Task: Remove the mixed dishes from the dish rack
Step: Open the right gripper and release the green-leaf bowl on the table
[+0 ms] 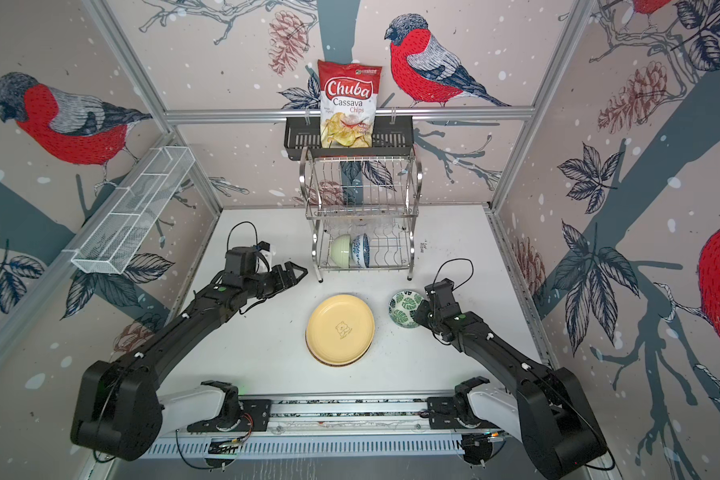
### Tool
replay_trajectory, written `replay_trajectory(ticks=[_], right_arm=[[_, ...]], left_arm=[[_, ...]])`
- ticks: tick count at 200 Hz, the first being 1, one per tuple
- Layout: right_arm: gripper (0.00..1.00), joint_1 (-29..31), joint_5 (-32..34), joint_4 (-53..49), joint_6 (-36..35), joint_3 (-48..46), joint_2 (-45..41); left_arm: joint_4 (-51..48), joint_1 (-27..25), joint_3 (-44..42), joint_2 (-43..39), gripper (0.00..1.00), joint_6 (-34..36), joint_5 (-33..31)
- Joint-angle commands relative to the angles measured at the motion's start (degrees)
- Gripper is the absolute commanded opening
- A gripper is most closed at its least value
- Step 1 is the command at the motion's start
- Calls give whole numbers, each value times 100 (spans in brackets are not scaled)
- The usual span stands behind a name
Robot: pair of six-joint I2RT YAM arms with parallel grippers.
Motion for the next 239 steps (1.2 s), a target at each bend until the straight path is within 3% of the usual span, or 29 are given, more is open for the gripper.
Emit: replay_trajectory(ticks=[1,89,155,179,208,239], right_arm=[[7,-2,98,371,33,-16,28],[18,-2,255,581,105,-394,-350],[40,-37,657,-83,-91,-143,-995],[42,-37,775,-293,-311,196,-1207],[41,17,449,5,-598,637,-1161],[36,348,-309,1036,-1083,935,-771]], left_arm=[[256,12,-43,-47,89,-117,30],[219,18,-193,-148,89,-279,-160],[314,36,-154,-140,89,-373,-279],[490,43,-70,-15,88,-353,-320],[723,45,97,255,84,-381,-361],[1018,45,382,604,81,-409,-352]])
